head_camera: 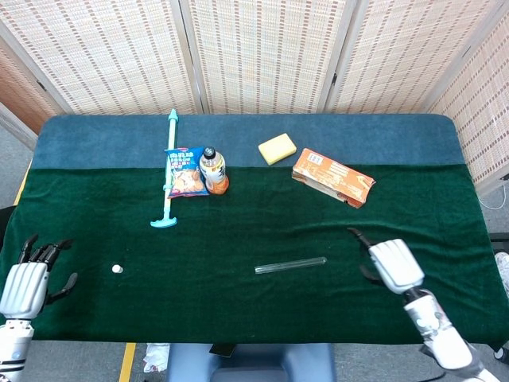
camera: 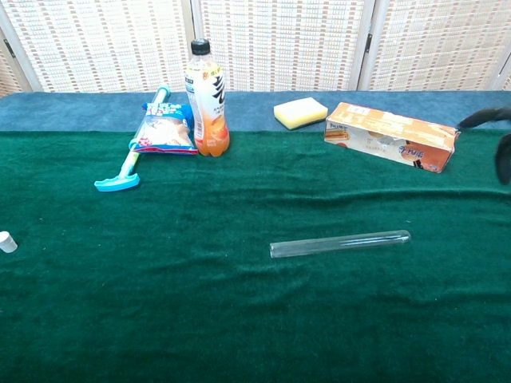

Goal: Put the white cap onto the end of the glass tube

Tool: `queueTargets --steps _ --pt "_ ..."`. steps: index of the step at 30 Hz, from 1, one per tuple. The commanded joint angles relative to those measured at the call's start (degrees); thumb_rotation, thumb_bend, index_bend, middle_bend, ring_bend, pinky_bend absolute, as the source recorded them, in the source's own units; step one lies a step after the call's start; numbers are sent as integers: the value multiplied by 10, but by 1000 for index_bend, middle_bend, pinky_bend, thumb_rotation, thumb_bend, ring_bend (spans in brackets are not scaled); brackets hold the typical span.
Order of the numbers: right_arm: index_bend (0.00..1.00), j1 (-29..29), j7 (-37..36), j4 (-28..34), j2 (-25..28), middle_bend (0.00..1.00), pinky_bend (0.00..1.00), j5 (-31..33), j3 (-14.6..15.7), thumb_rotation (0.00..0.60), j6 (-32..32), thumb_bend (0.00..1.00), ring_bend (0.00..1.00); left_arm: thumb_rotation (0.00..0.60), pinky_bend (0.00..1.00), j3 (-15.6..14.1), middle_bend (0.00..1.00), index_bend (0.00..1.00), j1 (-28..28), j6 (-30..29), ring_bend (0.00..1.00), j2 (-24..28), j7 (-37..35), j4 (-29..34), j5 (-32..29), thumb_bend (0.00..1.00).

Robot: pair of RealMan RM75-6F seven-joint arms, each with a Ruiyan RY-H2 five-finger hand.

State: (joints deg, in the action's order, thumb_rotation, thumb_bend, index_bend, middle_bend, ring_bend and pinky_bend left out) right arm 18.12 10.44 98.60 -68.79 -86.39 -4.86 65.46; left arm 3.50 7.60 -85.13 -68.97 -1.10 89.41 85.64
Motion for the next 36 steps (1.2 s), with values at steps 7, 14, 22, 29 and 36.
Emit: queueTargets --steps 7,14,22,29,36 --pt "314 62 86 -17 -89 858 1000 60 -8 600 -78 397 1000 600 66 -4 333 236 -5 -2 281 -1 -9 -7 2 398" --pt "358 93 114 -41 -151 889 1000 111 -19 600 -103 397 1000 600 65 -6 334 236 -6 1 281 -4 -21 -18 1 398" --pt "379 126 151 -65 -199 894 1000 162 -24 600 -128 397 1000 600 64 -7 333 237 -7 3 281 -5 -31 -28 1 397" --pt "395 146 172 -79 -220 895 1000 196 -24 600 -136 396 1000 600 63 -8 333 237 -8 5 281 -8 -38 -36 1 398" --pt "404 159 181 -95 -232 895 1000 220 -22 600 -136 397 1000 600 62 -9 334 236 -8 6 282 -10 -42 -41 0 398"
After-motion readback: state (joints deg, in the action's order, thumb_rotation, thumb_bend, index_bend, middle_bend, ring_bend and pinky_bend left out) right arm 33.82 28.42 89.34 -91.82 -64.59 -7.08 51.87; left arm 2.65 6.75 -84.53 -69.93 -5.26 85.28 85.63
